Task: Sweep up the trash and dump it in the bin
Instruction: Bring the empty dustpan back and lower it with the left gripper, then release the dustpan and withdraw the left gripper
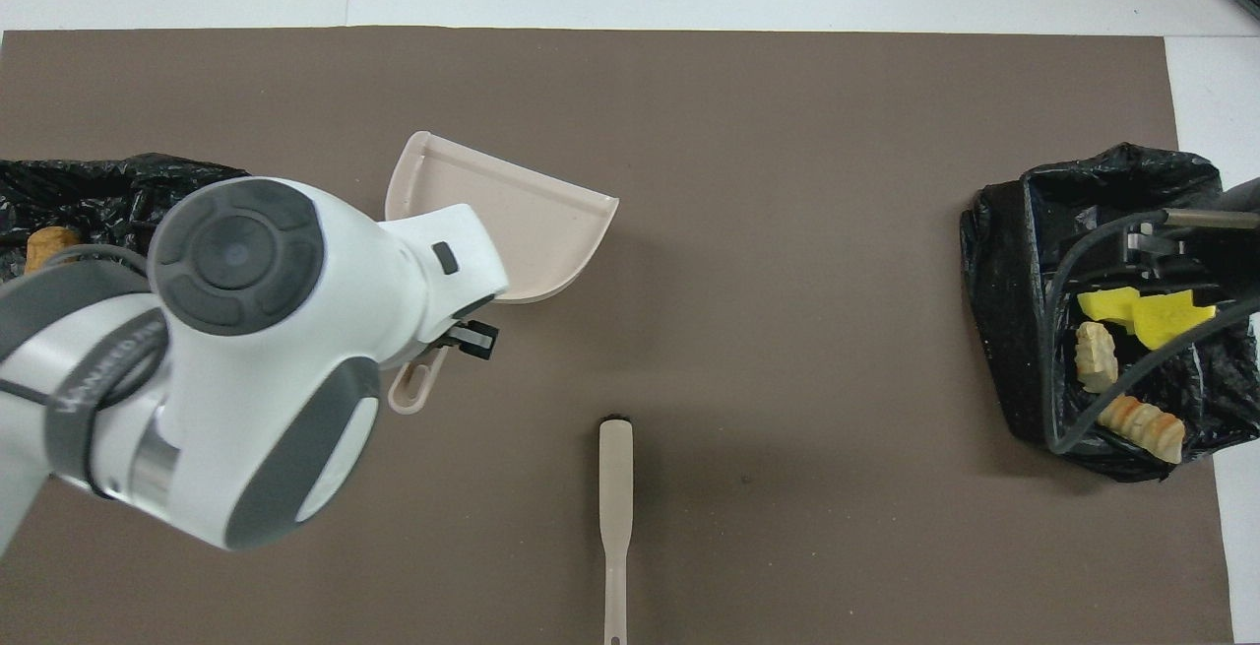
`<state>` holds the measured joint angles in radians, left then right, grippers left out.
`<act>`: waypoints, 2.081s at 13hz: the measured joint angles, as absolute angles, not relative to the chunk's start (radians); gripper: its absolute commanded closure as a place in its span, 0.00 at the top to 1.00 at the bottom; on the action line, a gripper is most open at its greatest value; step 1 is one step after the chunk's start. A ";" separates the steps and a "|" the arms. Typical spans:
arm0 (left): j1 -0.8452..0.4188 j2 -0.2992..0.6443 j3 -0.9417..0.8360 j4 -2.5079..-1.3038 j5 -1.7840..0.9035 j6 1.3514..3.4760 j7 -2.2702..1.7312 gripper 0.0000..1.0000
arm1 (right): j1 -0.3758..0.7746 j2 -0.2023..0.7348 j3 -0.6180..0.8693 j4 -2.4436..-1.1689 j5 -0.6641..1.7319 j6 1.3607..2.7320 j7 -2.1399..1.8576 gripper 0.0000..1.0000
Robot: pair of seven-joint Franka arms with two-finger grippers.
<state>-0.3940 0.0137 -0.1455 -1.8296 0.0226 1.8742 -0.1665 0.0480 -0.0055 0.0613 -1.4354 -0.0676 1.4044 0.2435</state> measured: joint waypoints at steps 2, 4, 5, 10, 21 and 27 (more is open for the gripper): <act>-0.468 0.088 -0.145 -1.831 0.022 1.972 -0.285 0.00 | 0.051 0.001 0.057 -1.431 -0.068 1.404 0.243 1.00; -0.515 0.170 -0.144 -1.831 0.022 2.077 -0.362 0.00 | 0.053 0.001 0.051 -1.429 -0.067 1.403 0.243 1.00; -0.529 0.208 -0.144 -1.831 0.022 2.124 -0.390 0.00 | 0.056 0.001 0.041 -1.429 -0.066 1.402 0.243 1.00; -0.562 0.306 -0.143 -1.828 0.021 2.257 -0.516 0.00 | 0.059 0.001 0.004 -1.434 -0.059 1.388 0.235 1.00; -0.487 0.278 -0.103 -1.768 0.022 2.189 -0.558 1.00 | 0.058 0.001 -0.007 -1.434 -0.019 1.388 0.142 1.00; -0.238 0.226 -0.101 -1.664 -0.016 1.988 -0.231 1.00 | 0.058 0.001 -0.007 -1.434 -0.019 1.388 0.142 1.00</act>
